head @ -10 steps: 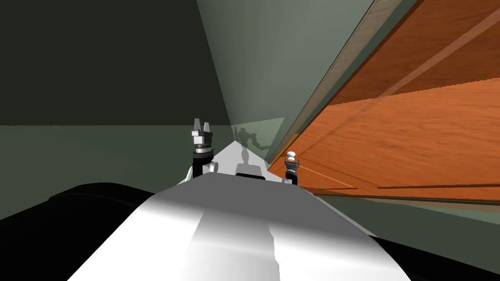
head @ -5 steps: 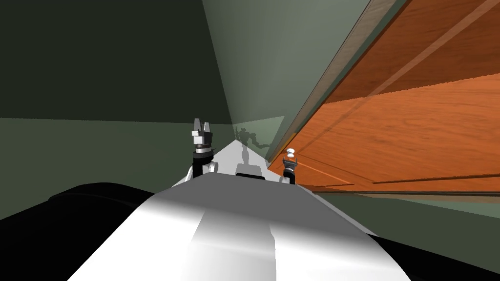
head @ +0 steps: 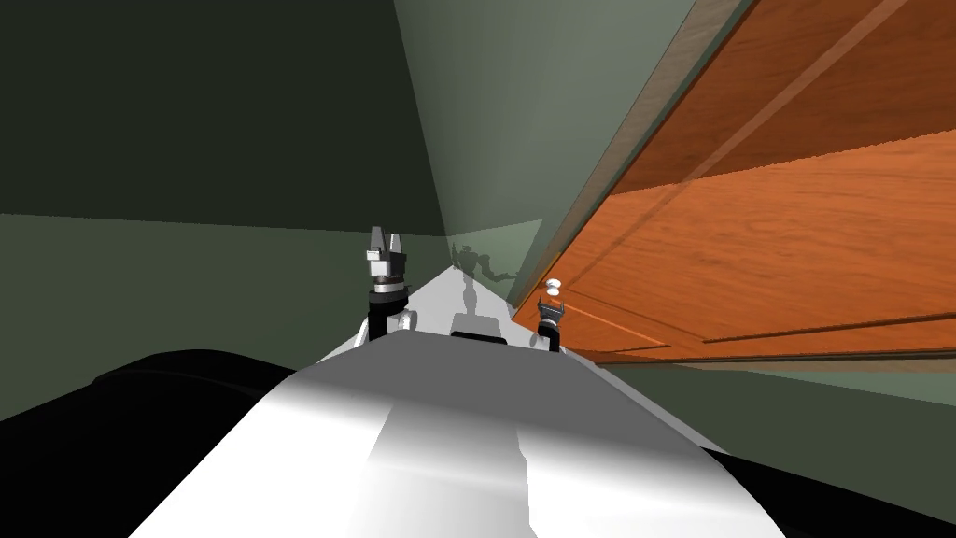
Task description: Pull the door open
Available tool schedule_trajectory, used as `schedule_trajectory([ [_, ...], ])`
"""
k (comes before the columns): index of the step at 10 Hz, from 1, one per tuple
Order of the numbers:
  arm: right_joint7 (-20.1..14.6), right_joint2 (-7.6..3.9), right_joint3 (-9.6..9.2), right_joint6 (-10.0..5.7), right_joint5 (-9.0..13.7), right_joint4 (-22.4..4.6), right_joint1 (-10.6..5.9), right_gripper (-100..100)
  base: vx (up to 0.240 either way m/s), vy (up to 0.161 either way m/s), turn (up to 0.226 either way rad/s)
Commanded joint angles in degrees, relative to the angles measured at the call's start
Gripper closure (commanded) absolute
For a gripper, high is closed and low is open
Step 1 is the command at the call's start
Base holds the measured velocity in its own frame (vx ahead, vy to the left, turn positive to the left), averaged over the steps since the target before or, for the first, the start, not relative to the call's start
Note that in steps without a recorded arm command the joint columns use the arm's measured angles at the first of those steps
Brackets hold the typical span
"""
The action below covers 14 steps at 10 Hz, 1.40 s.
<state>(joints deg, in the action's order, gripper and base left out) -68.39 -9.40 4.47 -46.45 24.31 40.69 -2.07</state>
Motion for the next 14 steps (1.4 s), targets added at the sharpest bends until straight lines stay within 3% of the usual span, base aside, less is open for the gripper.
schedule_trajectory([
  [1, -2.2, 0.66, -0.27, 0.19, 0.8, 0.4, -0.15, -100, -0.091, -0.022, 0.029],
  [6, -7.7, 2.25, -0.92, 0.94, 2.9, 2.0, -0.39, -100, -0.094, -0.014, 0.018],
  [8, -7.8, 2.33, -0.93, 0.86, 3.0, 1.8, -0.55, -100, -0.060, -0.016, 0.010],
  [9, -9.6, 0.82, -0.64, 0.56, 3.3, 1.4, 0.07, -100, 0.113, -0.010, 0.105],
  [10, -10.0, 0.37, -0.55, 0.46, 3.4, 1.3, 0.26, -100, 0.195, -0.018, 0.106],
  [11, -11.6, -1.15, -0.24, 0.13, 3.8, 0.8, 0.88, -100, 0.227, -0.024, 0.120],
  [14, -14.5, -4.02, 0.33, -0.49, 4.4, 0.0, 2.06, -100, 0.219, -0.007, 0.107],
])
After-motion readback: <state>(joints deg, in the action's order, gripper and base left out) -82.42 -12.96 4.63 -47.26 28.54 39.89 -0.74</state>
